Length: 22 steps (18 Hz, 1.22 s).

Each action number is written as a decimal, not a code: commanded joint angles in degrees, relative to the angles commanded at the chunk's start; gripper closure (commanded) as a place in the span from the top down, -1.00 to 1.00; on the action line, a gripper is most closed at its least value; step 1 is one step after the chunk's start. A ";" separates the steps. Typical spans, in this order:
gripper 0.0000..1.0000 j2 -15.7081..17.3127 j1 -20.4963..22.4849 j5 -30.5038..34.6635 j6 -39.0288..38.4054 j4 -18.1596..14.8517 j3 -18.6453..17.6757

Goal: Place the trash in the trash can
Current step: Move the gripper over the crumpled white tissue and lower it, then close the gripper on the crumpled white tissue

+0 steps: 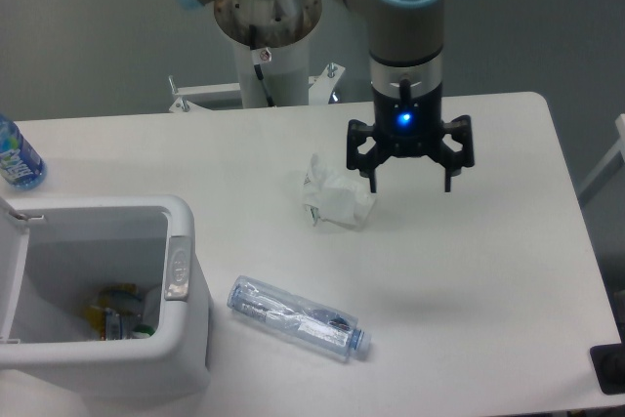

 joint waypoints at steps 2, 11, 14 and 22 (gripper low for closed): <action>1.00 2.02 0.00 -0.26 4.15 -0.09 -4.57; 1.00 2.03 -0.70 0.79 15.15 0.44 -16.27; 1.00 -0.24 -0.70 0.70 14.80 0.88 -16.55; 1.00 -4.91 0.09 0.53 1.81 0.88 -13.91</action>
